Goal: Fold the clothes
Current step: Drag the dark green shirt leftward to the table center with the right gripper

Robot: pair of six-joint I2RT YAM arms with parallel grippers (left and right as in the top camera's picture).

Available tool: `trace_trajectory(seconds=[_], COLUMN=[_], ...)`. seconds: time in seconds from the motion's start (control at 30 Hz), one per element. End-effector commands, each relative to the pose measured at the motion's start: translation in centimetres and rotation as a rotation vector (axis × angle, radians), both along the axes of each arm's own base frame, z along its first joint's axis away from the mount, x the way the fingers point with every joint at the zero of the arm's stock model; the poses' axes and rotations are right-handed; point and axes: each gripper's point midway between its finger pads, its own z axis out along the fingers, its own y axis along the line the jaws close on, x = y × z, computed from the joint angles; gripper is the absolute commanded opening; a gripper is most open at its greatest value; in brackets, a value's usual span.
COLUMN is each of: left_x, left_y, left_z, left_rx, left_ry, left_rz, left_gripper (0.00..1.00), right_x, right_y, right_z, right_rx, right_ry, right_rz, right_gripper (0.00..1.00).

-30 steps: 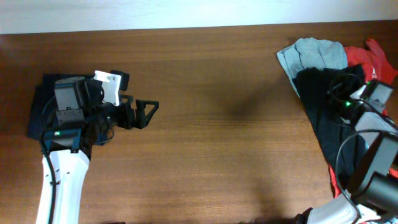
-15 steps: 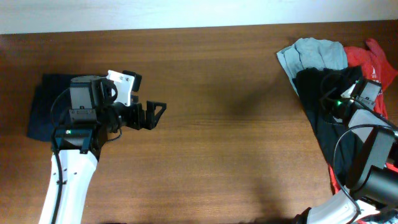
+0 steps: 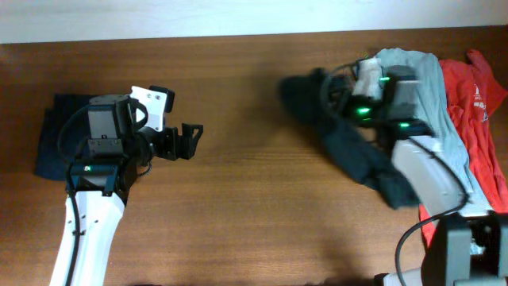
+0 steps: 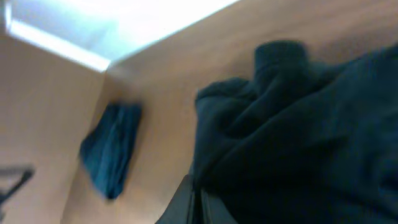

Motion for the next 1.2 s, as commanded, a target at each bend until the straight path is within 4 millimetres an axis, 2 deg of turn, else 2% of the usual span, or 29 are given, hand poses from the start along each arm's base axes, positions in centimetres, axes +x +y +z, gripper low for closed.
trace_trajectory(seconds=[0.0,0.13,0.17,0.2,0.23,0.37,0.47,0.5,0.57,0.6,0.7,0.73,0.83,0.97,1.07,1.17], left_x=[1.1,1.4,1.3,1.3,1.2,0.6,0.1,0.1,0.2,0.3,0.8,1.1,1.9,2.9,2.9,3.1], left_y=[1.7,2.3,2.4,2.6,2.7,2.6,2.4,1.8,0.6,0.1,-0.9,-2.4,-4.7,-7.7,-9.4,-9.6], left_z=[1.2,1.5,1.4,1.3,1.2,0.5,-0.6,-1.3,-2.3,-3.2,-6.3,-7.9,-9.8,-12.1,-14.1,-16.0], left_rx=[0.070,0.103,0.117,0.125,0.127,0.128,0.123,0.097,0.046,0.030,0.025,0.002,-0.011,0.027,0.065,0.096], left_ry=[-0.042,-0.055,-0.055,-0.051,-0.046,-0.008,0.045,0.071,0.110,0.141,0.227,0.262,0.272,0.237,0.232,0.257], left_rz=[0.080,0.106,0.099,0.107,0.108,0.105,0.094,0.068,0.016,-0.002,-0.035,-0.080,-0.148,-0.256,-0.332,-0.328], left_gripper=[0.96,0.96,0.96,0.96,0.96,0.97,0.97,0.97,0.97,0.97,0.97,0.96,0.96,0.93,0.81,0.68], right_x=[-2.1,-6.2,-7.3,-7.6,-7.6,-5.6,-3.9,-3.5,-3.9,-4.7,-7.1,-8.4,-10.6,-12.1,-13.0,-12.6], right_y=[6.2,13.0,14.6,15.1,15.1,11.7,6.6,3.4,-1.0,-3.7,-7.3,-8.3,-9.2,-10.2,-10.9,-11.8], right_z=[-0.7,-0.8,-1.1,-1.4,-1.9,-3.5,-4.5,-5.4,-6.9,-7.9,-9.5,-10.0,-10.8,-11.9,-12.8,-13.7], right_rx=[-0.039,-0.100,-0.145,-0.174,-0.208,-0.315,-0.312,-0.312,-0.314,-0.320,-0.337,-0.346,-0.385,-0.490,-0.554,-0.590], right_ry=[-0.012,-0.102,-0.136,-0.148,-0.146,-0.093,0.026,0.106,0.232,0.322,0.471,0.528,0.623,0.682,0.715,0.699], right_rz=[0.142,0.362,0.409,0.418,0.401,0.260,0.115,0.038,-0.049,-0.099,-0.148,-0.148,-0.149,-0.167,-0.202,-0.268], right_gripper=[0.04,0.05,0.45,0.63,0.69,0.73,0.74,0.73,0.73,0.72,0.73,0.73,0.73,0.73,0.72,0.70])
